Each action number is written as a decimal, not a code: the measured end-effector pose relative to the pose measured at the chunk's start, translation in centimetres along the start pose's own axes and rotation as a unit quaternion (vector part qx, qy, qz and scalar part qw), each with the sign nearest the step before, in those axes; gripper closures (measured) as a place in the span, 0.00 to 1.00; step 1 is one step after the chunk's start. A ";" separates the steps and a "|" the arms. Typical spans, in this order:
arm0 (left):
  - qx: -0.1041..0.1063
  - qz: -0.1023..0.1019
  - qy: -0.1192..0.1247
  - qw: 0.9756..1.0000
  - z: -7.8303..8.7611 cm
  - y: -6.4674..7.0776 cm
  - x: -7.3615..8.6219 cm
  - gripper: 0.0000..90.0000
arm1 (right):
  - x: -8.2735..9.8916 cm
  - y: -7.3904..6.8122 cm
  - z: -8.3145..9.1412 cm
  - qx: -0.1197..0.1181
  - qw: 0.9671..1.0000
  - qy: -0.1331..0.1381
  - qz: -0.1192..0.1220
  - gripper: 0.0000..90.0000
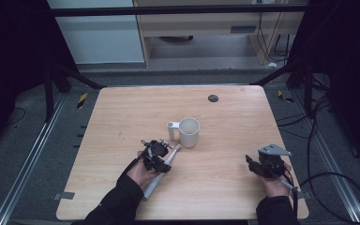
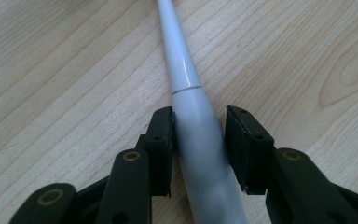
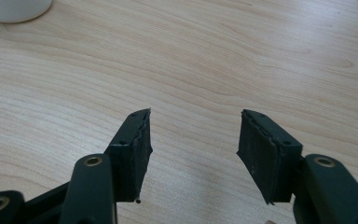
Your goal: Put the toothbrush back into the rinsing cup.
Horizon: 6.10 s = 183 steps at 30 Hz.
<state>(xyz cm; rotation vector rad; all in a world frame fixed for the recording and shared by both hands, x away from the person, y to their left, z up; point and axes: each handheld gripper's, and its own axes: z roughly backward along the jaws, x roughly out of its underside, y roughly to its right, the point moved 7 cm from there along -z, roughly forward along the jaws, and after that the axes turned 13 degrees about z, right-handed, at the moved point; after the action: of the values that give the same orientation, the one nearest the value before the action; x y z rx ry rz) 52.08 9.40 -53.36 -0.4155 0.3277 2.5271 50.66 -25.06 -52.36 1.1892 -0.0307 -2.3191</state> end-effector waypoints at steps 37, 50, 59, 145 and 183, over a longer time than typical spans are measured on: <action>0.039 -0.010 0.129 0.991 8.4 -0.2 0.5 0.74 | 0.1 0.3 0.2 -0.002 1.000 0.004 -0.006 0.55; 0.020 0.002 0.259 0.966 12.6 -1.4 -1.7 0.74 | 0.1 0.5 0.3 0.004 1.000 0.010 -0.008 0.54; 0.011 0.014 0.330 0.944 14.5 -1.7 -4.0 0.74 | 0.1 0.5 0.4 0.005 1.000 0.012 -0.006 0.54; 0.066 0.038 0.438 0.896 8.8 1.5 -16.4 0.74 | 0.0 0.4 0.2 -0.003 1.000 0.022 -0.012 0.56; 0.062 0.042 0.367 0.927 2.8 1.3 -14.6 0.73 | 0.1 0.4 0.1 -0.001 1.000 0.020 -0.011 0.55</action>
<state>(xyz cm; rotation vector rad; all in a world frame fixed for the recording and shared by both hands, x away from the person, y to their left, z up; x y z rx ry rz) 62.38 2.23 -45.35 -1.3185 0.7882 2.3143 50.75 -25.47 -52.24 1.2397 -0.0005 -2.3122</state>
